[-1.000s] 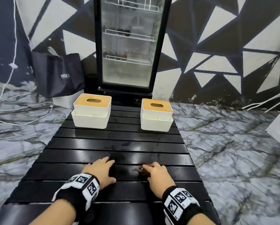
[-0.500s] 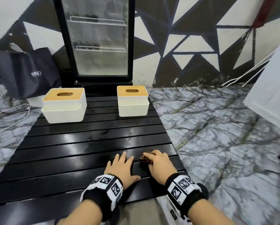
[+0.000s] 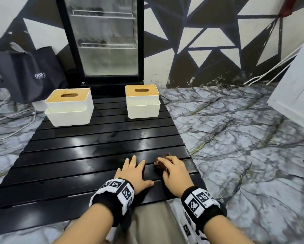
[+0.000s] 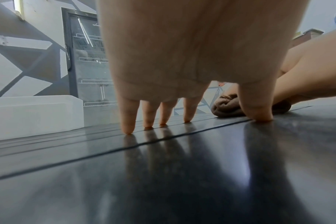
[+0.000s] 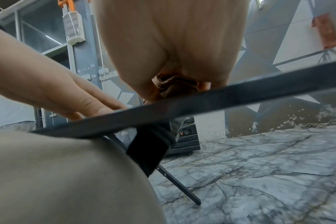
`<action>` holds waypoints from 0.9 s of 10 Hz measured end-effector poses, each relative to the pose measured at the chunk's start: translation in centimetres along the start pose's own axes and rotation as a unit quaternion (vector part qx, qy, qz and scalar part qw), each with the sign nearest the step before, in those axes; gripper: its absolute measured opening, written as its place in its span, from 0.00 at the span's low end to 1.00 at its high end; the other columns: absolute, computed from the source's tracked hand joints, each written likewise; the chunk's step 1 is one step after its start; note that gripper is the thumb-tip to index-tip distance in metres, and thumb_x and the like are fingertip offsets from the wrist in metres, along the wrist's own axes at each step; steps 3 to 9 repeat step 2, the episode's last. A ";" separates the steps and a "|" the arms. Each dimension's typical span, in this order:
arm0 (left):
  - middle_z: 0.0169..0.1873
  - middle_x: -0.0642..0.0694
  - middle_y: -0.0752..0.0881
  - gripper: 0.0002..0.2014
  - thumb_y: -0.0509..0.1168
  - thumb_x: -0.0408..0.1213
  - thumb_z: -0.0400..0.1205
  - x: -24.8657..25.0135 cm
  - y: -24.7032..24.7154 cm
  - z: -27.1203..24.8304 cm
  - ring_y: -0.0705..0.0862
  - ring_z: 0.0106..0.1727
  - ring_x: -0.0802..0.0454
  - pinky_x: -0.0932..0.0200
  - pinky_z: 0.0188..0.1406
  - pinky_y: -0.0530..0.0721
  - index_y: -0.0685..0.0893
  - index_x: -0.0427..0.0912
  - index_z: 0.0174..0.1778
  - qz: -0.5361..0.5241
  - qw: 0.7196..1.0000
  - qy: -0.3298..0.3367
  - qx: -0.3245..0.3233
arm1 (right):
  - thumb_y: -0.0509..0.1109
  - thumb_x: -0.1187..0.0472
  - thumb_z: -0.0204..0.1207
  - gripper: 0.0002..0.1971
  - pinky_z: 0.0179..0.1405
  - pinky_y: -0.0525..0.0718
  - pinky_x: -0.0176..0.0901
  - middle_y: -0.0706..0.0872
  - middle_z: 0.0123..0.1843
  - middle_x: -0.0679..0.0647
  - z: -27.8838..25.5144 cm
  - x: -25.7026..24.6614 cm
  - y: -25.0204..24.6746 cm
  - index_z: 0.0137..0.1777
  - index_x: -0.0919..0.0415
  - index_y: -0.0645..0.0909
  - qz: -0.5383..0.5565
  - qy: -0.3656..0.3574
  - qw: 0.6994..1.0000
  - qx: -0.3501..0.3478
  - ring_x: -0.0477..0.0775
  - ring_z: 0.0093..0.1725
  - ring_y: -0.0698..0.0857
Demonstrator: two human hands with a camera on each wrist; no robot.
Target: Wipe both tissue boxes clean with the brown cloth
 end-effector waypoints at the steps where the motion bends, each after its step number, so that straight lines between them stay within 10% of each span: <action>1: 0.84 0.47 0.41 0.43 0.61 0.64 0.76 0.1 0.0 0.0 0.41 0.84 0.45 0.42 0.81 0.52 0.47 0.55 0.83 0.007 1.000 -0.003 -0.001 | 0.60 0.65 0.75 0.25 0.70 0.70 0.50 0.70 0.71 0.51 -0.1 -0.1 0.1 0.70 0.45 0.71 -0.008 0.001 1.000 0.003 0.56 0.71 0.66; 9: 0.84 0.47 0.43 0.41 0.60 0.63 0.78 0.2 -0.7 -0.2 0.43 0.84 0.46 0.43 0.81 0.52 0.49 0.54 0.83 -0.017 1.000 0.009 0.006 | 0.61 0.63 0.75 0.26 0.73 0.67 0.51 0.65 0.75 0.52 0.3 0.4 0.1 0.72 0.44 0.68 -0.010 0.010 1.000 -0.016 0.58 0.75 0.63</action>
Point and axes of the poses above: each hand's wrist, its own z-axis towards the middle knuckle, its own y-axis out of the palm, x = y × z, the point moved 10 cm from there along z, towards the middle knuckle
